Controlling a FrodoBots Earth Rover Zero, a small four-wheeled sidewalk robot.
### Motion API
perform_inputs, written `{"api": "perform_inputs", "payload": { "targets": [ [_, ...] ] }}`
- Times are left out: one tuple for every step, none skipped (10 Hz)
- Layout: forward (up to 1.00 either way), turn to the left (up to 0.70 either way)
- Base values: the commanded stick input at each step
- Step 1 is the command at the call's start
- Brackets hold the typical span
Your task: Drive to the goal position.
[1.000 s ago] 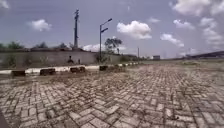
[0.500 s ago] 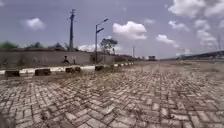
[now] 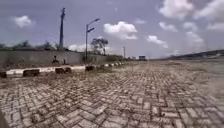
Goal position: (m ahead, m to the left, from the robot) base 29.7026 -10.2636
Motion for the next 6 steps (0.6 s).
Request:
{"api": "perform_inputs", "payload": {
  "targets": [
    [0.00, -0.70],
    [0.00, -0.70],
    [0.00, -0.70],
    [0.00, -0.70],
    [0.00, -0.70],
    [0.00, -0.70]
  ]
}}
